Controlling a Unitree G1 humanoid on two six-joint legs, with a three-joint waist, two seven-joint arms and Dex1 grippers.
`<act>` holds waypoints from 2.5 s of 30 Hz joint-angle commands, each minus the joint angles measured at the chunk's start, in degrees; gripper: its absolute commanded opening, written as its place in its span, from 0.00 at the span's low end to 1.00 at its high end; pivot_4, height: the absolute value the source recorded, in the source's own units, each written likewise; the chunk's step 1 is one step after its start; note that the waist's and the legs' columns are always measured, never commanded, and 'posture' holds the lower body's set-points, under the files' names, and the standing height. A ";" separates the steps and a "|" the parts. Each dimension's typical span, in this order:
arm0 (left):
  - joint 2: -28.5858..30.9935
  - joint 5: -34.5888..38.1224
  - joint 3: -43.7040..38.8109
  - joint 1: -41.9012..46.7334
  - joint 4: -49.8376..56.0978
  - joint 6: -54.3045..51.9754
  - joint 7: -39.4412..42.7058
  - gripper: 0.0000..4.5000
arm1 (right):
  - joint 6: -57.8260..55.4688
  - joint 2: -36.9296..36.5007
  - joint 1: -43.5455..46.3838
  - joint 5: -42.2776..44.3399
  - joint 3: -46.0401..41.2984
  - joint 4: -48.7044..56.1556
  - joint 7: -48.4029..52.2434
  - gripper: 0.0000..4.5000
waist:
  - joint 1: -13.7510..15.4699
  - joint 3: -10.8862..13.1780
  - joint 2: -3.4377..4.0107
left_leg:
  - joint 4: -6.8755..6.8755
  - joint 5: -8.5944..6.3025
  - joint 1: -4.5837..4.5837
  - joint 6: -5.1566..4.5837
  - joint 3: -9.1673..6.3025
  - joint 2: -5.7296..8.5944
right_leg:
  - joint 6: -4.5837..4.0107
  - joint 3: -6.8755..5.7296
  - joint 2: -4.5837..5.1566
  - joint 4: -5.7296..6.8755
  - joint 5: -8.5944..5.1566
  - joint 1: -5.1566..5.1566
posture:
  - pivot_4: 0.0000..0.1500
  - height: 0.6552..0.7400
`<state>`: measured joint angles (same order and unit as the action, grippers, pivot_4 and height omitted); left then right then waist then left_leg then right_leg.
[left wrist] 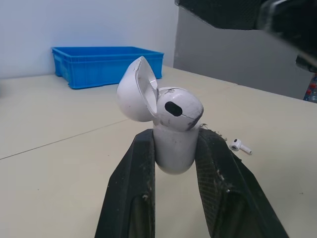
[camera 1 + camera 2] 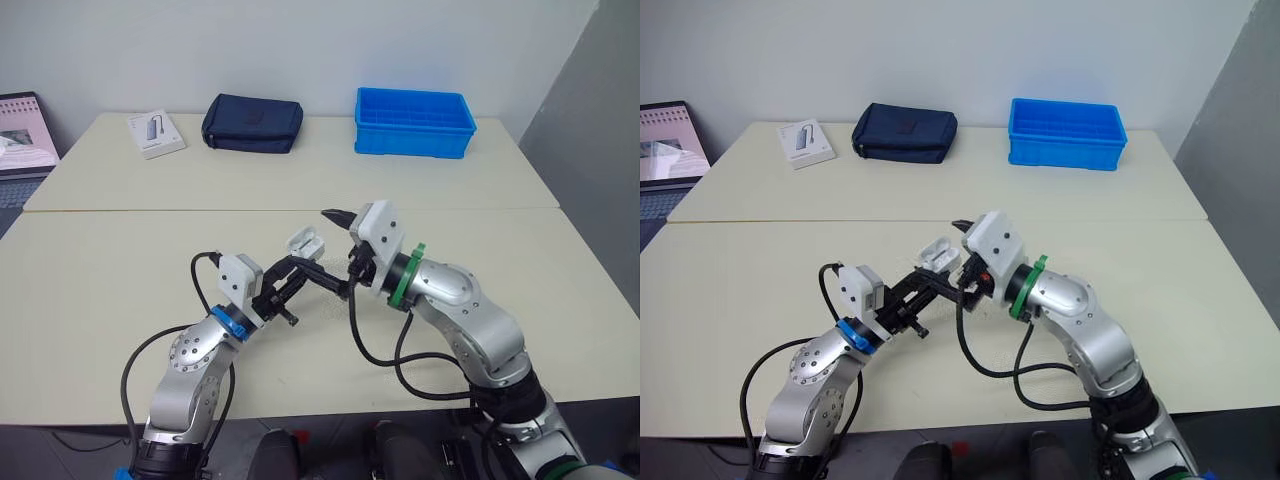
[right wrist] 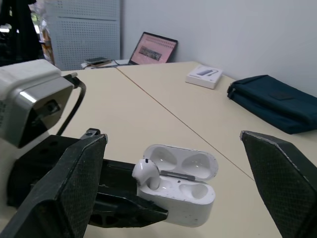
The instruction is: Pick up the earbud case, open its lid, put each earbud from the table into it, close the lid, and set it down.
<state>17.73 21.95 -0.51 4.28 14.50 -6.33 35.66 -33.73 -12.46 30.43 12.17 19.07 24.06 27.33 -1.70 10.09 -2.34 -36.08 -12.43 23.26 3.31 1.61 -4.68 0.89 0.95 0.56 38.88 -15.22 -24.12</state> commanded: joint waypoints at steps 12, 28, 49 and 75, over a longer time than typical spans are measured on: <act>0.25 0.66 -0.16 -0.03 1.91 -0.05 0.53 0.17 | -2.49 0.26 4.00 -3.98 2.15 -2.73 0.20 1.00 | 0.00 0.00 0.00 | 0.01 0.00 0.01 0.00 -0.01 -0.01 | 0.00 -0.01 0.00 0.00 0.00 -0.01 | 1.00 0.99; 0.49 0.58 -0.35 -0.52 2.07 0.08 0.65 0.17 | -4.16 -1.57 3.83 -3.09 -0.83 -1.89 2.35 1.00 | 0.00 0.00 0.00 | 0.01 0.00 0.01 0.00 0.00 -0.01 | 0.00 -0.01 0.00 -0.01 0.00 -0.01 | 1.00 0.99; 0.67 0.53 -0.29 -0.76 1.97 0.32 1.16 0.17 | -2.94 -2.97 4.52 -4.53 -0.73 -2.20 3.49 1.00 | -0.01 0.00 0.00 | 0.01 0.00 0.02 0.00 0.00 -0.01 | 0.00 -0.01 0.00 -0.01 -0.01 -0.02 | 1.00 0.99; 2.08 -2.79 -3.32 0.47 -4.72 4.85 1.12 0.17 | 0.30 -32.96 -36.27 8.05 -42.87 8.12 20.38 1.00 | 0.34 0.00 0.00 | 0.02 -0.01 0.13 0.00 0.02 0.02 | 0.01 -0.06 0.05 -0.26 -0.02 0.02 | 1.00 0.99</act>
<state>19.32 19.55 -3.14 4.52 8.78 -3.27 36.83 -36.17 -44.26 -3.86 19.18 -19.22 31.68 45.18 -1.36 10.09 -2.34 -36.06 -12.44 23.36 3.31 1.65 -4.65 0.90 0.92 0.61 38.64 -15.24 -24.10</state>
